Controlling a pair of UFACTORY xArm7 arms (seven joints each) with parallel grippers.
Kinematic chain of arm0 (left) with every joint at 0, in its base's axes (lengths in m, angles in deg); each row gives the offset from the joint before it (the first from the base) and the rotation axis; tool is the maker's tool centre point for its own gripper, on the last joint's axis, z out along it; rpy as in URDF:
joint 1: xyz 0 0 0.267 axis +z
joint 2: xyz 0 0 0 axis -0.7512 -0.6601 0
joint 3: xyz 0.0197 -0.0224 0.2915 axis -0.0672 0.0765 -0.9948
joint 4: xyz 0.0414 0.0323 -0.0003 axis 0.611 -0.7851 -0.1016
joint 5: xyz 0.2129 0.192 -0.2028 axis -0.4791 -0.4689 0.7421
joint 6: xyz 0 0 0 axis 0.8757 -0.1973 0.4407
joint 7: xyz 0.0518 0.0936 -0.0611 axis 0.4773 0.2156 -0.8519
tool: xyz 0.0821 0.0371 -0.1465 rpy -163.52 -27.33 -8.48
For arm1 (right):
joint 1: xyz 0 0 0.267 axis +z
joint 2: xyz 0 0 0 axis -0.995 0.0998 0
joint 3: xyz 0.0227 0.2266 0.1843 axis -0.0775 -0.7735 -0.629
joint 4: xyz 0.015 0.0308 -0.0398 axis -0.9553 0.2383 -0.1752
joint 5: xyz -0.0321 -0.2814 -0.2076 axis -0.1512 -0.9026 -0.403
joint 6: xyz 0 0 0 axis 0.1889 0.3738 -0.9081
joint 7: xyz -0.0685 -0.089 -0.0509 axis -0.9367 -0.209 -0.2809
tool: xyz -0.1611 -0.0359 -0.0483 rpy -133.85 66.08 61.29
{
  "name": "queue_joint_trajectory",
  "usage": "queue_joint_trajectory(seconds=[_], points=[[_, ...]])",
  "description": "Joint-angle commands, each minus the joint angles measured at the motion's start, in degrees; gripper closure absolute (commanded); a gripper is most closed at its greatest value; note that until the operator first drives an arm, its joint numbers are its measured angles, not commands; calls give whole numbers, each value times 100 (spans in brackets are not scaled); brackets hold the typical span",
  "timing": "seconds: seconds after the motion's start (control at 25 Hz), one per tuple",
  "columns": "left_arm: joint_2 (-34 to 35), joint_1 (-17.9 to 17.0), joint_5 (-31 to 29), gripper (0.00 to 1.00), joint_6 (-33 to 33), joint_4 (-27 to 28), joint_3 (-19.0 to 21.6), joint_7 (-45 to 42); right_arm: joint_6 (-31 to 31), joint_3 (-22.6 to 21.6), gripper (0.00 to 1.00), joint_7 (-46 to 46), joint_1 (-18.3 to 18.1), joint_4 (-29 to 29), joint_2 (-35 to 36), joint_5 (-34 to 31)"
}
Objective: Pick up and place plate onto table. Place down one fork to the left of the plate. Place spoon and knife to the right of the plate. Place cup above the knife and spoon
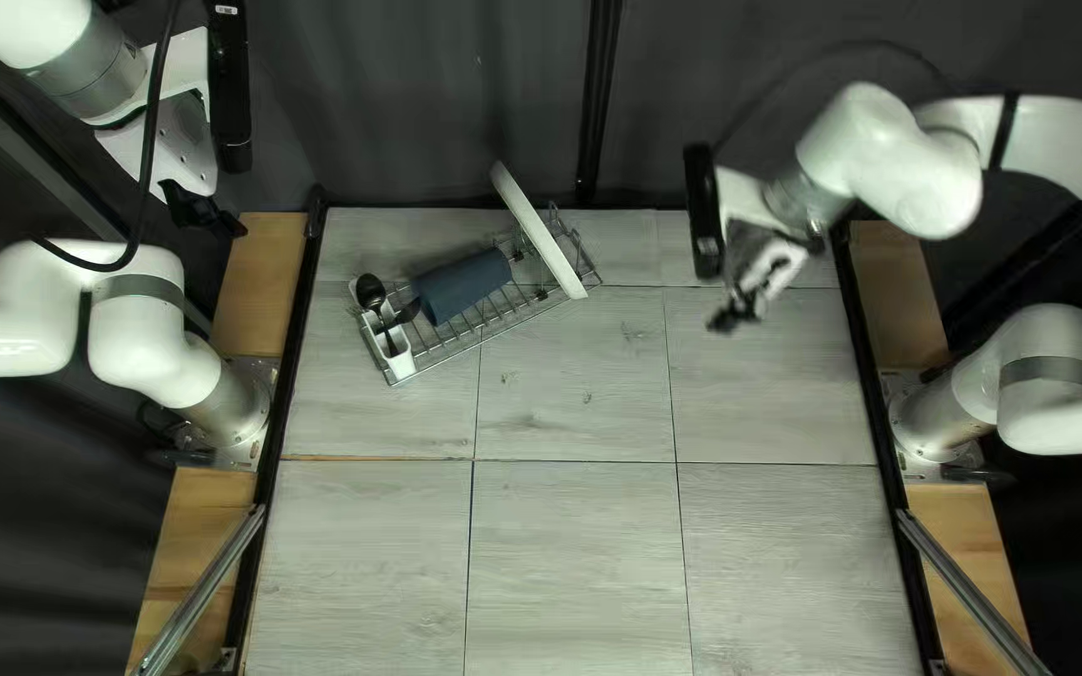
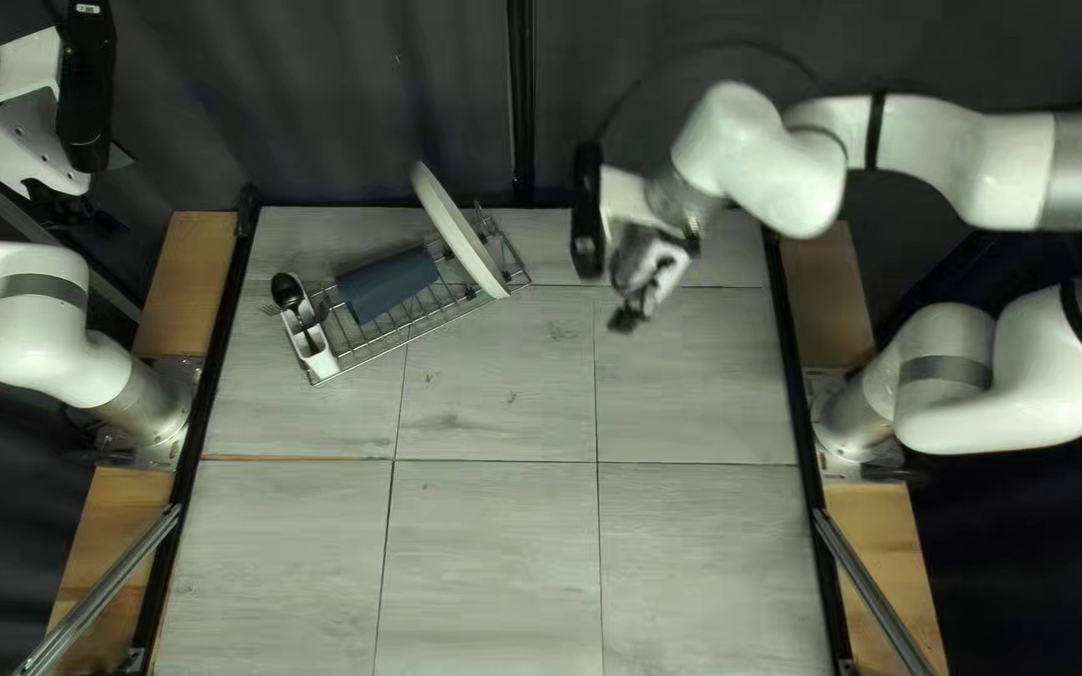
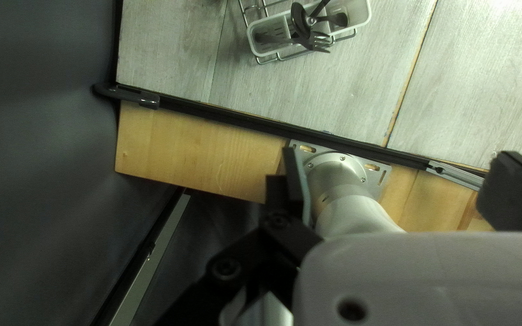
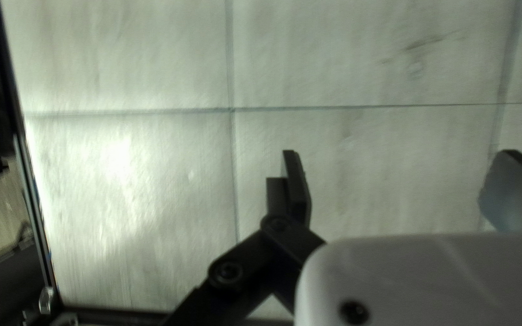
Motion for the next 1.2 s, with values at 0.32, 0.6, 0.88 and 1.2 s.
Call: queue_joint_trajectory(seconds=[0.32, 0.6, 0.88, 1.2], points=[[0, 0, 0, 0, 0, 0, 0, 0, -286, 452, 0, -562, -61, -867, 936, 527], [0, 0, 0, 0, 0, 0, 0, 0, -1679, 540, 0, -344, 0, -874, 1537, 1855], [0, 0, 0, 0, 0, 0, 0, 0, -2953, 270, 0, 167, 235, -903, 2091, 2360], [0, 0, 0, 0, 0, 0, 0, 0, -3321, 163, 0, -521, 273, -1112, 2646, 3240]])
